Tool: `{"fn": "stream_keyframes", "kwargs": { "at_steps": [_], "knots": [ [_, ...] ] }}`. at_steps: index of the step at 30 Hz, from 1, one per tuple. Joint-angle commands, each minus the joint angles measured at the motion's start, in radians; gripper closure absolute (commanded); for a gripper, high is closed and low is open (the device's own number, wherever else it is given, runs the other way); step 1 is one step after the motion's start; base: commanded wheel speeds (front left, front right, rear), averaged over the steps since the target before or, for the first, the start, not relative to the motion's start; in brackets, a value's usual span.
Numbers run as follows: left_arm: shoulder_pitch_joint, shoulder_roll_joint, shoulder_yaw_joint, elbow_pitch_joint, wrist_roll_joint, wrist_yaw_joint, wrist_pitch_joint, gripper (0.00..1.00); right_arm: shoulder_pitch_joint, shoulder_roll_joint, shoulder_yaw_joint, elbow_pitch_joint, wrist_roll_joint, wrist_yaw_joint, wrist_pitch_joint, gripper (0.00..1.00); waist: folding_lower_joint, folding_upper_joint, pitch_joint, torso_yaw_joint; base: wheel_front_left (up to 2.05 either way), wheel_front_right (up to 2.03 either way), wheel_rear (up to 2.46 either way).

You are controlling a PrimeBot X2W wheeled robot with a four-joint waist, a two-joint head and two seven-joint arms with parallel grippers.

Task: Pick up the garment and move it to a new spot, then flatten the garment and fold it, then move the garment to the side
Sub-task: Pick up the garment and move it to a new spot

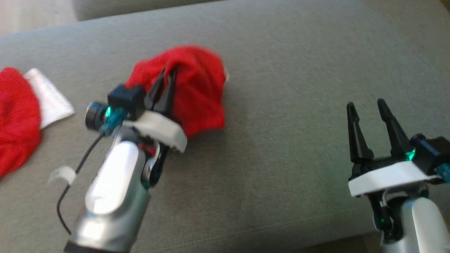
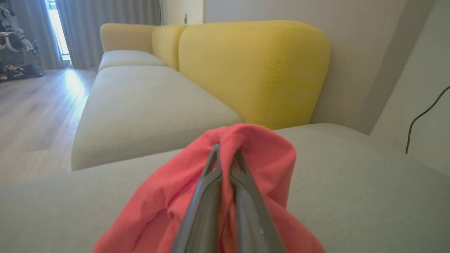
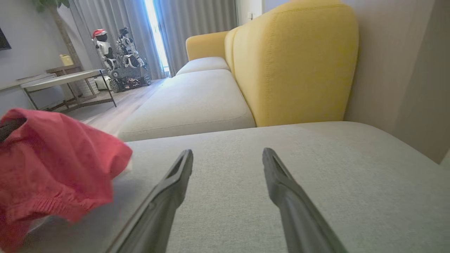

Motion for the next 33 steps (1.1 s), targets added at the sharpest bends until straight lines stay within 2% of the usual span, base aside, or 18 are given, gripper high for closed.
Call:
{"fn": "stream_keyframes", "kwargs": {
  "at_steps": [1, 12, 13, 14, 15, 19, 23, 27, 33],
  "knots": [
    [-0.089, 0.004, 0.014, 0.002, 0.008, 0.002, -0.016, 1.00, -0.052, 0.002, 0.030, -0.027, 0.015, 0.004, -0.018, 0.00, 0.0000, 0.0000, 0.077, -0.088, 0.00, 0.00, 0.00],
    [-0.149, -0.007, -0.145, 0.195, -0.045, -0.062, -0.004, 1.00, -0.079, 0.006, 0.035, 0.014, 0.037, 0.004, -0.058, 0.00, 0.0000, 0.0000, 0.136, -0.158, 0.00, 0.00, 0.00],
    [-0.148, -0.007, -0.164, 0.205, -0.058, -0.066, -0.003, 0.91, -0.080, 0.007, 0.034, 0.018, 0.038, 0.004, -0.061, 0.00, 0.0000, 0.0000, 0.136, -0.157, 0.00, 0.00, 0.00],
    [-0.147, -0.007, -0.182, 0.209, -0.073, -0.066, -0.005, 0.52, -0.081, 0.007, 0.032, 0.022, 0.038, 0.004, -0.064, 0.00, 0.0000, 0.0000, 0.134, -0.155, 0.00, 0.00, 0.00],
    [-0.146, -0.007, -0.199, 0.212, -0.085, -0.063, -0.010, 0.00, -0.081, 0.007, 0.031, 0.027, 0.039, 0.004, -0.067, 0.00, 0.0000, 0.0000, 0.130, -0.150, 0.00, 0.00, 0.00],
    [-0.139, -0.007, -0.249, 0.202, -0.118, -0.040, -0.033, 0.00, -0.079, 0.007, 0.026, 0.038, 0.037, 0.004, -0.072, 0.00, 0.0000, 0.0000, 0.107, -0.119, 0.00, 0.00, 0.00],
    [-0.122, -0.007, -0.259, 0.170, -0.117, -0.005, -0.065, 0.00, -0.072, 0.008, 0.022, 0.039, 0.032, 0.004, -0.070, 0.00, 0.0000, 0.0000, 0.073, -0.073, 0.00, 0.00, 0.00],
    [-0.081, 0.007, -0.227, 0.122, -0.125, 0.030, -0.083, 0.00, -0.060, 0.008, 0.015, 0.035, 0.021, 0.004, -0.059, 0.00, 0.0000, 0.0000, 0.032, -0.019, 0.00, 0.00, 0.00],
    [-0.011, 0.060, -0.135, 0.027, -0.137, 0.106, -0.092, 0.00, -0.038, 0.008, 0.010, 0.023, 0.009, 0.004, -0.038, 0.00, 0.0000, 0.0000, -0.013, 0.052, 0.00, 0.00, 0.00]
  ]
}}
